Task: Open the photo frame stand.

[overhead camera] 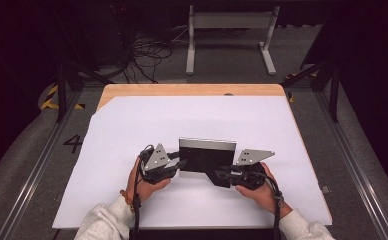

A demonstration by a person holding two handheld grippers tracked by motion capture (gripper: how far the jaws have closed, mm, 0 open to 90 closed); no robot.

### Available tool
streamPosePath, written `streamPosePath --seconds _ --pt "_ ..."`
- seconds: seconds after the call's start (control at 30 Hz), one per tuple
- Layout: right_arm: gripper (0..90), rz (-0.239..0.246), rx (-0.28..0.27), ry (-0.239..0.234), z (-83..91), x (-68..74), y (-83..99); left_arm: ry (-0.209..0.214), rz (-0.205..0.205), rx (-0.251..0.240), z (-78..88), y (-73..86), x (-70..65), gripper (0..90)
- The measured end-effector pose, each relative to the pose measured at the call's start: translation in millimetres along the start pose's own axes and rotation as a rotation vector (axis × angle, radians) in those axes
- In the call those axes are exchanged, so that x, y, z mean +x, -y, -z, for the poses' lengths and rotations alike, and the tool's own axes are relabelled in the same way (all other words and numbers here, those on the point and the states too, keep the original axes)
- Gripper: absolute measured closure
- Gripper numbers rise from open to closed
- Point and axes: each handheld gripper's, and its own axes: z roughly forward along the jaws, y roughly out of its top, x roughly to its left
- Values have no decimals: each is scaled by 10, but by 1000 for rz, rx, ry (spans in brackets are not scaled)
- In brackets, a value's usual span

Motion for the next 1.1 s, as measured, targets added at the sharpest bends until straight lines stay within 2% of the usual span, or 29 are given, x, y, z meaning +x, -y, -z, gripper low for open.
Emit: streamPosePath --seconds 0.2,0.63,0.8,0.83,1.1 --pt "775 12 1 30 -10 -11 -16 -8 -4 -3 -14 -3 13 678" --pt "757 22 2 54 -30 -63 -52 -25 -15 -3 -23 -3 33 685" --pt "755 35 2 75 -42 -97 -64 -42 -34 -6 -62 -19 43 683" --pt "758 37 3 77 -44 -99 -63 -52 -48 -7 -72 -27 42 685" --pt "760 33 -2 80 -48 -111 -53 -42 -41 -13 -74 -27 59 693"
